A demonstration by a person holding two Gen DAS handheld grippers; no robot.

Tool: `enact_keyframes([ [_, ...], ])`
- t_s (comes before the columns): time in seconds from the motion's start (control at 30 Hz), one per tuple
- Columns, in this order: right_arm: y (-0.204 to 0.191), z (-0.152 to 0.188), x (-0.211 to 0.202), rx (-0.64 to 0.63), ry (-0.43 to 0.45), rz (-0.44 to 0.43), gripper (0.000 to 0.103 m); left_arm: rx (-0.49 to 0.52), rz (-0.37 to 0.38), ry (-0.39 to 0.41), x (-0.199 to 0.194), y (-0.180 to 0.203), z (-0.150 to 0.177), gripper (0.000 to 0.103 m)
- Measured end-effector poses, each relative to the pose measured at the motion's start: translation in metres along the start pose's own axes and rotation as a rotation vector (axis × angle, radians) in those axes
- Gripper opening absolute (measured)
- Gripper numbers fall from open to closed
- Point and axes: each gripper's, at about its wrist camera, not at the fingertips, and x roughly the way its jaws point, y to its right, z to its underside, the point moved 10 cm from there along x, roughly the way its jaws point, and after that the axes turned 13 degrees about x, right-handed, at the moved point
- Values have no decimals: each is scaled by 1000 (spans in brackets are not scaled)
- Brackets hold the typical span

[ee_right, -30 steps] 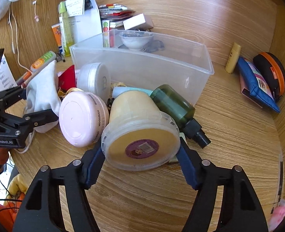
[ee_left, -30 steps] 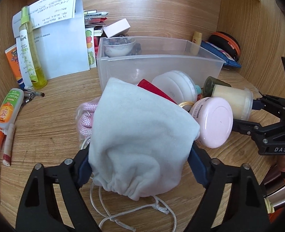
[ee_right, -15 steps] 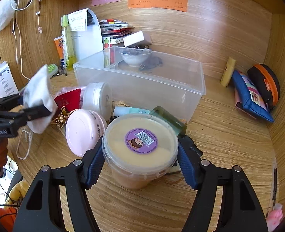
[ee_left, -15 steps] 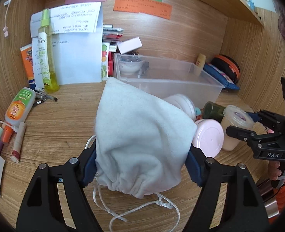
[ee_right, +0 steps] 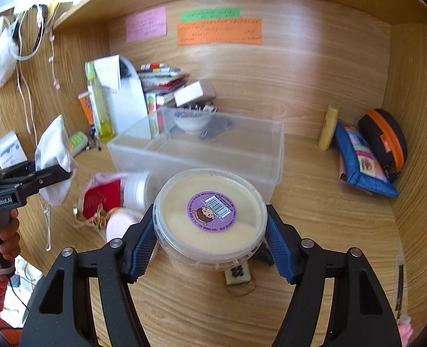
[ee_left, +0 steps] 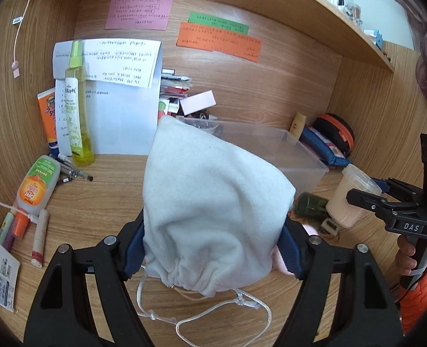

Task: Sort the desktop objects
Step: 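Lift the cream tub with the right gripper while the left gripper lifts the white pouch, then carry both items over the clear box and open both grippers to drop them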

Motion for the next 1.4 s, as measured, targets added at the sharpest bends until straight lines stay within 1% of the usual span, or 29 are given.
enact_keyframes([
  [0.2, -1, -33, -11, -3, 66, 1, 66, 9, -5, 52, -7, 0, -31, 76],
  [0.33, -1, -55, -11, -2, 93, -11, 66, 9, 26, 86, -10, 2, -54, 76],
  [0.43, -2, -70, -9, -3, 111, -11, 66, 23, 7, 113, -9, 2, -73, 76],
  [0.73, -11, -107, 14, -11, 129, -12, 66, 30, -3, 155, 12, -4, -125, 76],
  [0.87, -13, -118, 26, -5, 123, -14, 66, 27, 7, 154, 28, -6, -140, 76],
  [1.1, -8, -130, 47, 19, 112, -9, 66, 20, 13, 127, 64, -5, -151, 76],
  [1.23, 0, -126, 64, 48, 86, -6, 66, 14, -3, 115, 82, -6, -148, 76],
  [1.4, 11, -117, 86, 70, 39, 1, 66, 2, -20, 71, 113, -11, -138, 76],
])
